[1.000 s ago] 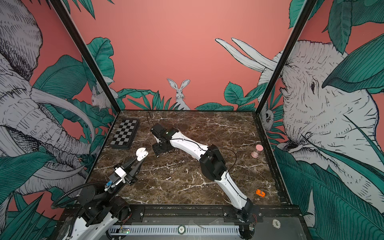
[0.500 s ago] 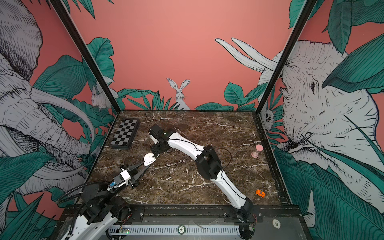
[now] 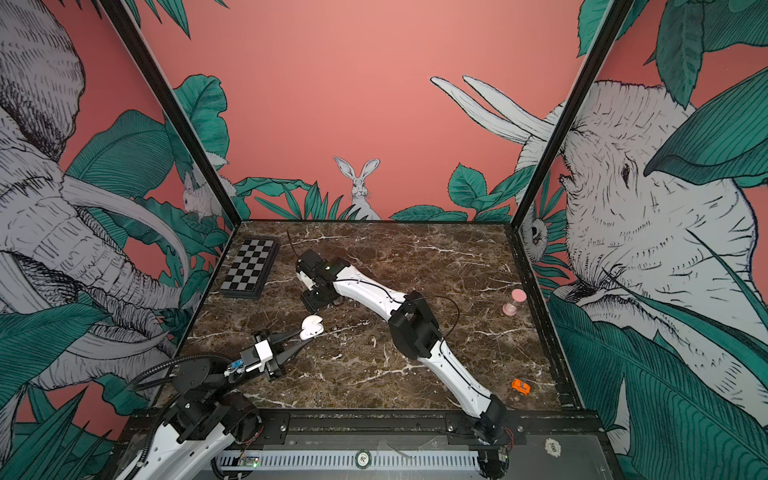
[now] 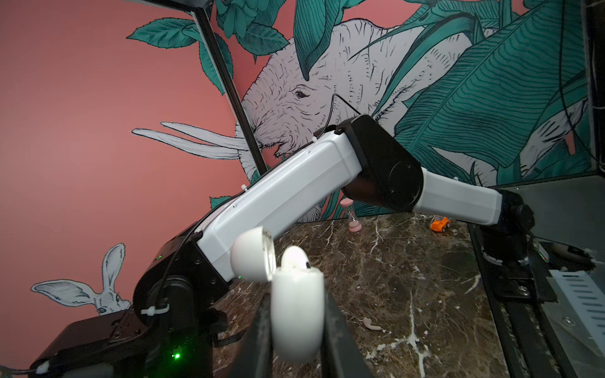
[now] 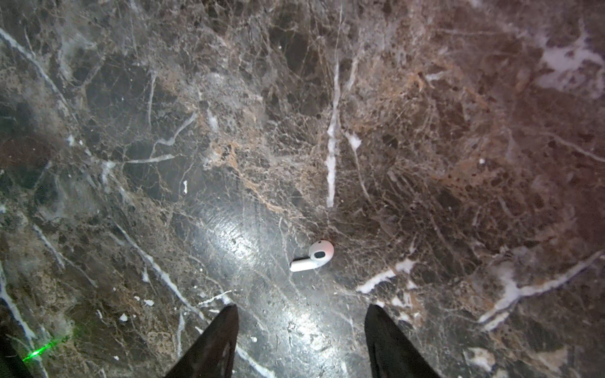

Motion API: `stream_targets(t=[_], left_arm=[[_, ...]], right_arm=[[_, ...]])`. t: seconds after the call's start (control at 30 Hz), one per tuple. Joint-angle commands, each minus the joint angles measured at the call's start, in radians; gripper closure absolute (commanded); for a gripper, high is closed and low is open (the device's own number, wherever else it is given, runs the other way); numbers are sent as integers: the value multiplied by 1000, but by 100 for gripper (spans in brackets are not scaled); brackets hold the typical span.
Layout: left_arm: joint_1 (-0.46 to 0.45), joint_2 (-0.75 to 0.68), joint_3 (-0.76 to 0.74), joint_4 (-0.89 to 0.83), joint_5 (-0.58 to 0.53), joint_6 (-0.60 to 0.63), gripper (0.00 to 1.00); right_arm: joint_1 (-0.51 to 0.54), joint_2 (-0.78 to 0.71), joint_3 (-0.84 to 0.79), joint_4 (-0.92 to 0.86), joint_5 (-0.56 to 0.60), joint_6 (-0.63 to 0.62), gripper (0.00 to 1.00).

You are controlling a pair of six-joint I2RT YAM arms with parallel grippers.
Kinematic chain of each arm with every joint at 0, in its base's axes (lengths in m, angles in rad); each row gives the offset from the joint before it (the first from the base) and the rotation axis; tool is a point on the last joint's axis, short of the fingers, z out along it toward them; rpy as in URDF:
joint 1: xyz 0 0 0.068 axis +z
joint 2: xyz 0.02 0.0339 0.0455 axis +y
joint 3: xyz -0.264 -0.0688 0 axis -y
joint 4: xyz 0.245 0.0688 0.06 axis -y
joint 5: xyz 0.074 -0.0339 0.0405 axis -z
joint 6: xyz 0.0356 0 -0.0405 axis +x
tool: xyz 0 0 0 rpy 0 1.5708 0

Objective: Insert the wireless bluetooth earbuds into the charging case
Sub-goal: 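Move the right gripper over the second white earbud on the table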

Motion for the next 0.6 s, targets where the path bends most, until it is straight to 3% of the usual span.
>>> stream_targets(t=[0.0, 0.57], left_arm=[[-6, 0, 20, 4, 27, -10, 100], [-12, 23, 22, 8, 37, -12, 100]], right_arm=[[10, 26, 28, -18, 27, -32, 42], [22, 79, 70, 7, 88, -75, 54]])
